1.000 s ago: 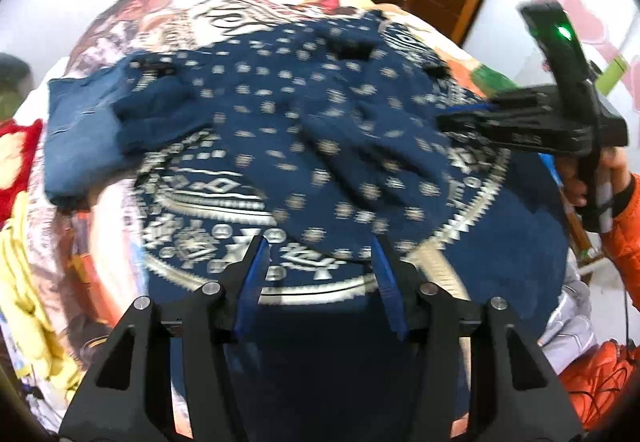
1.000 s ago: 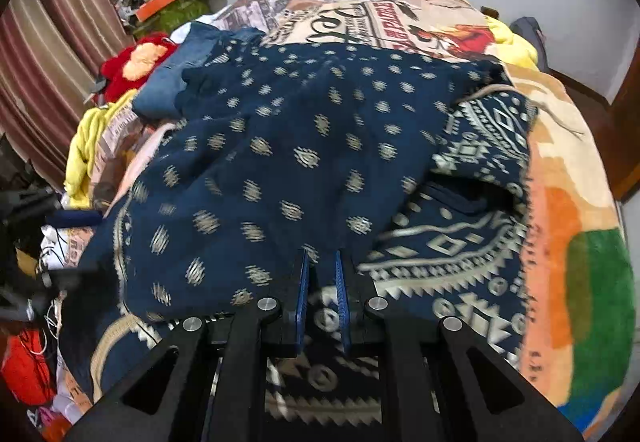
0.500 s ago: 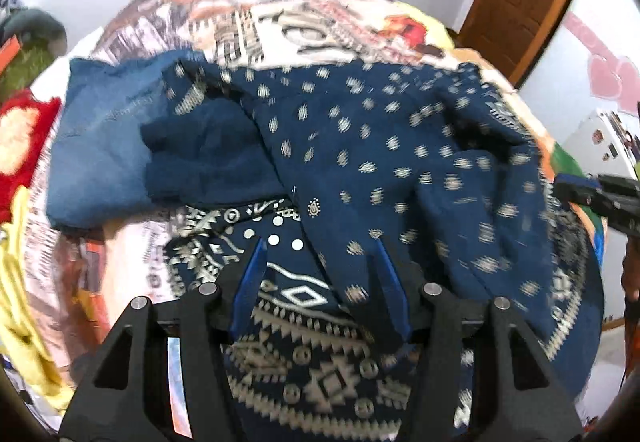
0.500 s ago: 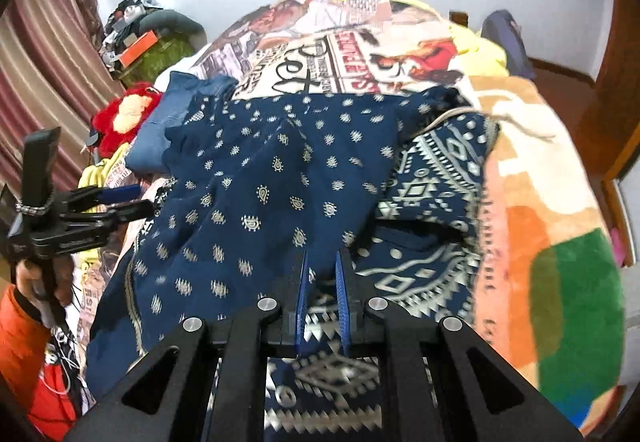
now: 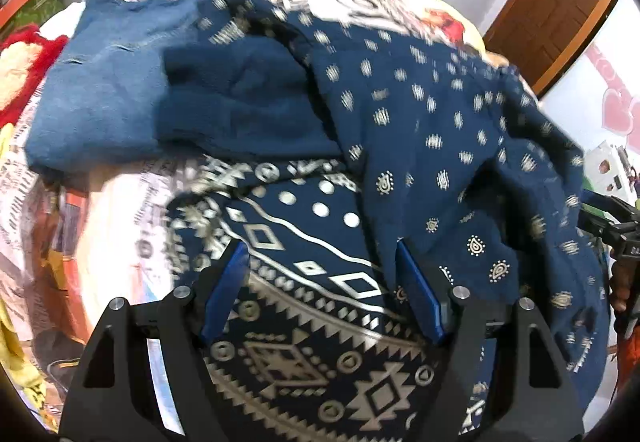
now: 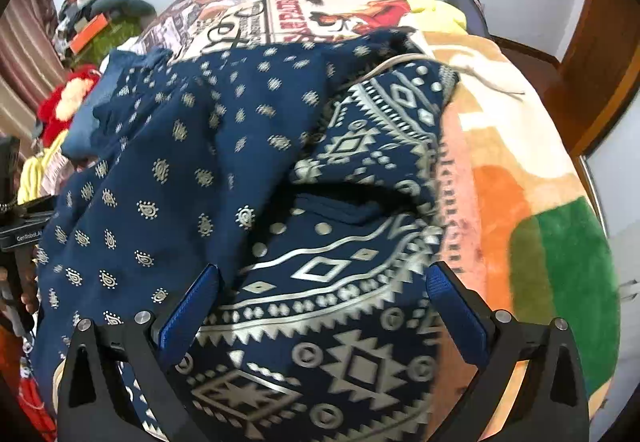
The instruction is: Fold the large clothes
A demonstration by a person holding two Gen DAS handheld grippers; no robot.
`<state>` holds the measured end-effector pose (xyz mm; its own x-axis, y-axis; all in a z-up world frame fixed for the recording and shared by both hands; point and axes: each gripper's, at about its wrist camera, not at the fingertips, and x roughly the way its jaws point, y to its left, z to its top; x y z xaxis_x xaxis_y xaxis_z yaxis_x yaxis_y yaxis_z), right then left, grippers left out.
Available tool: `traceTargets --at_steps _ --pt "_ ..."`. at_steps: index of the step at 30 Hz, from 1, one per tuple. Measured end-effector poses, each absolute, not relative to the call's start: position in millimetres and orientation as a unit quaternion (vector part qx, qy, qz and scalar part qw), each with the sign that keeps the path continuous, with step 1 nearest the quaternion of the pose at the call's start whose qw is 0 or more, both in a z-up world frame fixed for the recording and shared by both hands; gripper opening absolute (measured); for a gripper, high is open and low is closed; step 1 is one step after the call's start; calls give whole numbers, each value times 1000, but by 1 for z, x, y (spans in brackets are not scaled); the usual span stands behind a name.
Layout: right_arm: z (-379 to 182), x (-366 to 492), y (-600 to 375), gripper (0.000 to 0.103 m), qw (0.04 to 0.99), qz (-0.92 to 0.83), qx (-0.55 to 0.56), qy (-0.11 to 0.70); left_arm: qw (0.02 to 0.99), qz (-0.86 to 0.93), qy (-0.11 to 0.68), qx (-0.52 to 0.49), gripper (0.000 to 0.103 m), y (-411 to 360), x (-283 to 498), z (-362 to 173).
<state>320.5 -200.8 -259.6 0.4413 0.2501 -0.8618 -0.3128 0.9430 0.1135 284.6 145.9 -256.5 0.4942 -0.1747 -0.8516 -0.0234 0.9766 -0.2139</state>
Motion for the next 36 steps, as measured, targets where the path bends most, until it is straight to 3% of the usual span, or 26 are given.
traceTargets --at_steps 7,13,16,20,22,24,25,27,30,36 --pt "-230 346 -234 103 880 149 -28 450 882 3 456 -116 75 206 300 -213" --pt "-233 398 -256 103 887 118 14 447 869 15 476 -134 74 242 362 -228" --pt "-243 428 -263 98 882 115 38 455 864 0 482 -145 60 251 389 -240" --pt "-266 471 -261 73 858 134 77 490 860 -22 481 -171 44 253 419 -251" --pt "-279 486 -258 66 846 147 92 504 860 -24 479 -174 40 251 432 -256" --pt "-288 497 -250 54 850 143 85 499 858 -19 485 -168 19 247 445 -261" --pt "-288 499 -246 50 853 144 78 496 857 -9 488 -163 16 246 449 -263" --pt "-287 503 -240 28 856 147 68 491 868 17 479 -130 6 238 452 -258" --pt "-272 506 -234 9 869 144 40 472 890 42 448 -68 2 220 443 -239" --pt "-219 509 -230 2 902 138 15 408 920 42 389 -32 2 209 418 -183"
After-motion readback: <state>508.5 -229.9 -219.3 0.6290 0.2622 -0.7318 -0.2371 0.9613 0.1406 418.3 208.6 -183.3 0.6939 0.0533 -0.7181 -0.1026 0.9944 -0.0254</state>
